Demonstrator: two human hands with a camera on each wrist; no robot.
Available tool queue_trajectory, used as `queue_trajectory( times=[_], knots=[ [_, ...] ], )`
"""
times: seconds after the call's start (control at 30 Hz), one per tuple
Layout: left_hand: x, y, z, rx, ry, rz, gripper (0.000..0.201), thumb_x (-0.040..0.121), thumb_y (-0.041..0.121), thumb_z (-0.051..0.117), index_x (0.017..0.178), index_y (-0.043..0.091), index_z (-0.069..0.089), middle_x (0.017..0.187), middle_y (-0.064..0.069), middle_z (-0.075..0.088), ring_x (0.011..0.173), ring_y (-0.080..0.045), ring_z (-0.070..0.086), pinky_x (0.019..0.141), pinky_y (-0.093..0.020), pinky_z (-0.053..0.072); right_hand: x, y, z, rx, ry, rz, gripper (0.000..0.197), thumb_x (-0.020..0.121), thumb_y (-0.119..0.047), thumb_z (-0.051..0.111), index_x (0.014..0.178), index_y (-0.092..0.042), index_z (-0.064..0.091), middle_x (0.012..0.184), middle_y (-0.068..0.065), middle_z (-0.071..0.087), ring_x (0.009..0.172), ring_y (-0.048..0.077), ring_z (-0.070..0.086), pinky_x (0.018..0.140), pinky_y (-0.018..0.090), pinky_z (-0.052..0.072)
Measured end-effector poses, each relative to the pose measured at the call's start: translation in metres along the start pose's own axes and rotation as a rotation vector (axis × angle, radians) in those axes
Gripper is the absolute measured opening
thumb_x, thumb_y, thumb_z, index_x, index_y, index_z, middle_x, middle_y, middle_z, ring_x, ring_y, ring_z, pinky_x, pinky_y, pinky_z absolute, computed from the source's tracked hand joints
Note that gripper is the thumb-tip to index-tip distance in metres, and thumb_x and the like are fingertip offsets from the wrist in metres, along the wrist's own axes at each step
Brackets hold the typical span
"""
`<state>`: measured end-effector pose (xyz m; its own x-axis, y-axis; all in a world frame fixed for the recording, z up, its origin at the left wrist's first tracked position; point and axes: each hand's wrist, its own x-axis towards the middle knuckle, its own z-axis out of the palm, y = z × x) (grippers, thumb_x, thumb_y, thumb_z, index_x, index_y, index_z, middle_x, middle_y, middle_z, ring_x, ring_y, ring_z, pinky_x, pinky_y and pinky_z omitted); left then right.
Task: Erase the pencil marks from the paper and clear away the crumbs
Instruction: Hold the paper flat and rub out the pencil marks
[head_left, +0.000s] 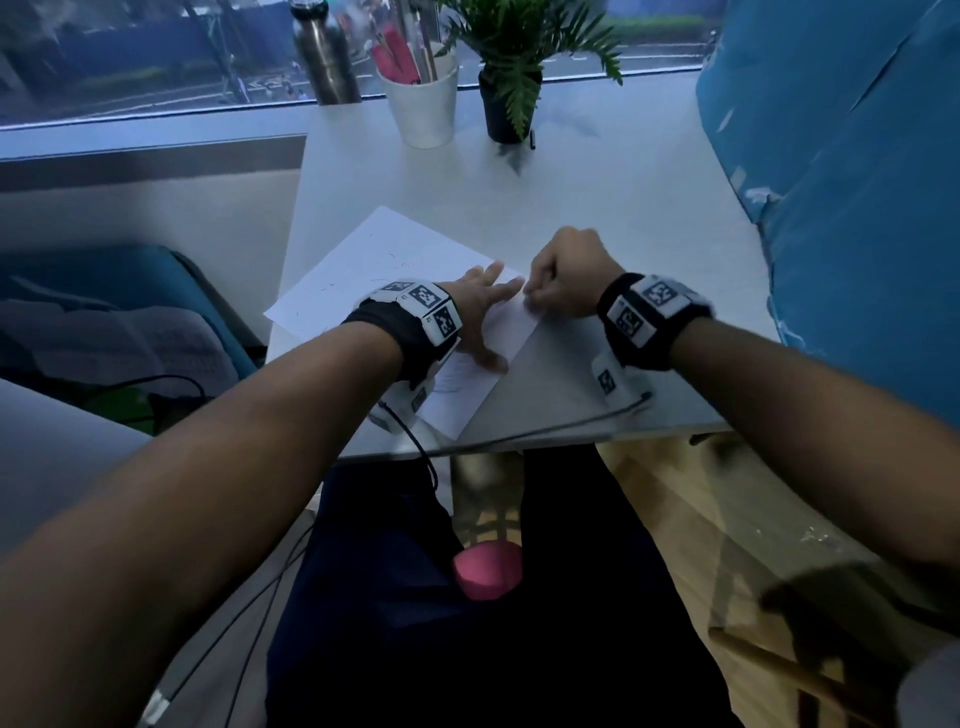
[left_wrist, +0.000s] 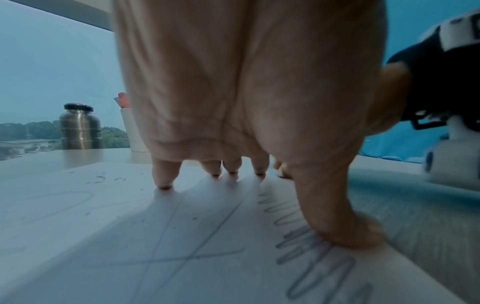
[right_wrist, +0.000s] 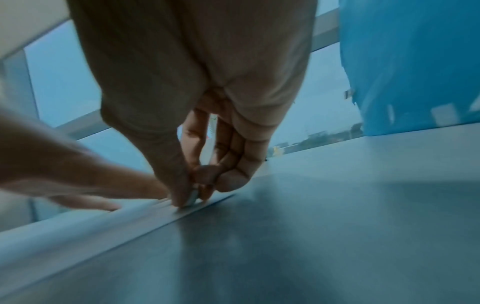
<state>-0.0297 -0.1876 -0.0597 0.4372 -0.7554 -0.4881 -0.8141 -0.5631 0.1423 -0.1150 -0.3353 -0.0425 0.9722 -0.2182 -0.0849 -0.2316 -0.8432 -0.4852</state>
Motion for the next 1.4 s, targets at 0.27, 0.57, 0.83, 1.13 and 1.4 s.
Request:
queue_trajectory(
  times=[0.27, 0.57, 0.83, 1.13, 1.4],
  knots=[
    [0.001, 0.001, 0.000, -0.009, -0.004, -0.008, 0.120, 0.072, 0.054, 0.080, 0.156, 0.031, -0.002, 0.164, -0.004, -0.013, 0.151, -0.024, -0.006, 0.120, -0.051, 0.014, -0.002, 0.004, -0.001, 0.017, 0.042, -0.011, 0.011, 0.067, -0.009, 0.069, 0.073, -0.008, 0.077, 0.073, 0.008, 0.074, 0.067, 0.018, 0.066, 0.063, 0.016, 0.044],
    [-0.001, -0.001, 0.001, 0.007, -0.006, -0.002, 0.120, 0.071, 0.058, 0.079, 0.156, 0.032, -0.002, 0.164, -0.002, -0.013, 0.151, -0.022, -0.006, 0.116, -0.061, 0.018, 0.007, 0.001, -0.002, -0.033, 0.046, -0.015, 0.012, 0.067, -0.006, 0.064, 0.070, -0.002, 0.074, 0.071, 0.011, 0.073, 0.071, 0.028, 0.068, 0.068, 0.024, 0.047],
    [-0.002, 0.001, 0.000, -0.022, -0.018, -0.001, 0.121, 0.071, 0.058, 0.078, 0.156, 0.032, -0.004, 0.164, 0.001, -0.014, 0.151, -0.020, -0.008, 0.115, -0.065, 0.012, 0.013, 0.017, -0.014, -0.001, 0.083, 0.051, 0.009, 0.069, -0.006, 0.066, 0.073, -0.006, 0.075, 0.063, -0.002, 0.064, 0.065, 0.016, 0.060, 0.071, 0.023, 0.051],
    [-0.004, -0.014, 0.006, -0.093, 0.093, 0.013, 0.132, 0.060, 0.068, 0.080, 0.158, 0.025, 0.003, 0.165, 0.001, -0.006, 0.151, -0.017, -0.003, 0.119, -0.056, 0.009, 0.010, 0.007, 0.001, -0.040, -0.003, 0.012, 0.005, 0.070, -0.005, 0.068, 0.068, -0.008, 0.072, 0.060, -0.003, 0.061, 0.068, 0.021, 0.062, 0.068, 0.023, 0.048],
    [-0.009, -0.035, 0.010, -0.127, 0.033, 0.028, 0.136, 0.053, 0.068, 0.084, 0.155, 0.042, -0.002, 0.163, 0.003, -0.018, 0.149, -0.017, -0.019, 0.118, -0.048, -0.010, 0.020, -0.013, -0.001, -0.114, -0.082, -0.003, 0.021, 0.067, -0.004, 0.063, 0.052, -0.017, 0.059, 0.060, 0.000, 0.064, 0.064, 0.021, 0.061, 0.066, 0.029, 0.055]
  ],
)
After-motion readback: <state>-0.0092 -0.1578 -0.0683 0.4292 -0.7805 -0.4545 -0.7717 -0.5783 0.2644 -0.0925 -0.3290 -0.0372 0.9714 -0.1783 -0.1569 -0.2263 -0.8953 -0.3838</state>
